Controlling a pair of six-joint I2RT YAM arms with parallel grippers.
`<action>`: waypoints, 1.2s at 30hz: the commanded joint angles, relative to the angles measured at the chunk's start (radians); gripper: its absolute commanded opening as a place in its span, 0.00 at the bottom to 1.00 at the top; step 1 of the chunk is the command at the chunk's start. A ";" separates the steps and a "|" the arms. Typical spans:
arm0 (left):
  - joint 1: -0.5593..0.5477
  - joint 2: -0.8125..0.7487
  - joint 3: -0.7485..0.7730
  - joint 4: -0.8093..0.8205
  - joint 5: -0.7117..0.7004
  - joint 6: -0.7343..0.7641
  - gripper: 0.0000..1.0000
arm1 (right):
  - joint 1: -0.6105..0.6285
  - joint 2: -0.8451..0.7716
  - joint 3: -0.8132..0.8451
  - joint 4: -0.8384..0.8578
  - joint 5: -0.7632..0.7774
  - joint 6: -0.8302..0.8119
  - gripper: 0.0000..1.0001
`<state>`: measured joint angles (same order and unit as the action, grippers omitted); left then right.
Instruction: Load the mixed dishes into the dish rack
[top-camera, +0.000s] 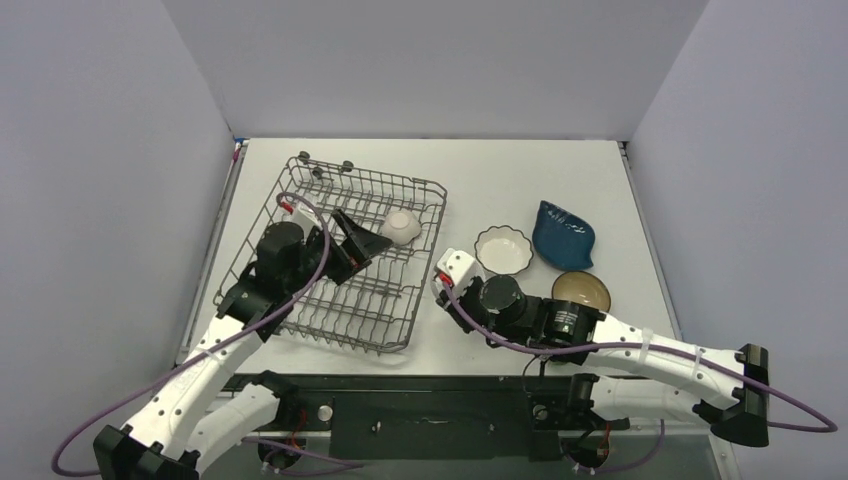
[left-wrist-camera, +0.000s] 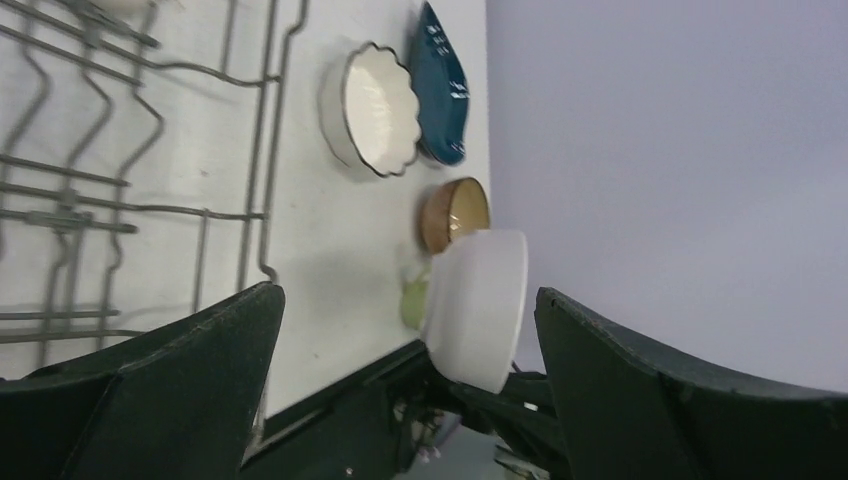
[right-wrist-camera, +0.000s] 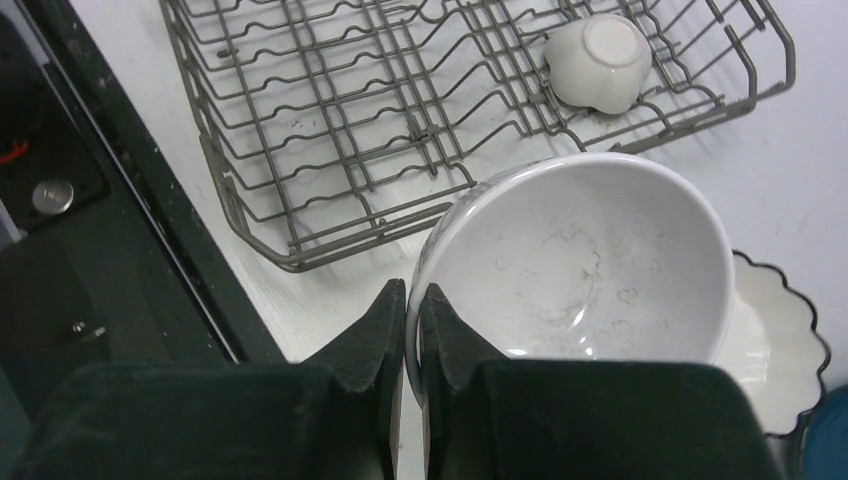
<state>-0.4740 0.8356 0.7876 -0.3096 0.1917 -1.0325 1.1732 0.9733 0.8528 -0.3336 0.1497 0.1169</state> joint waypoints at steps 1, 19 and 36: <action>0.011 0.048 -0.007 0.191 0.320 -0.156 0.97 | 0.009 -0.019 0.024 0.096 -0.112 -0.252 0.00; -0.292 0.203 0.042 0.245 0.156 -0.092 1.00 | 0.009 -0.063 0.043 0.068 -0.273 -0.358 0.00; -0.308 0.232 0.060 0.272 0.185 -0.089 0.64 | 0.009 -0.067 0.029 0.089 -0.271 -0.367 0.00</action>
<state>-0.7780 1.0653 0.7921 -0.0700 0.3618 -1.1404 1.1790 0.9161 0.8539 -0.3218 -0.1131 -0.2283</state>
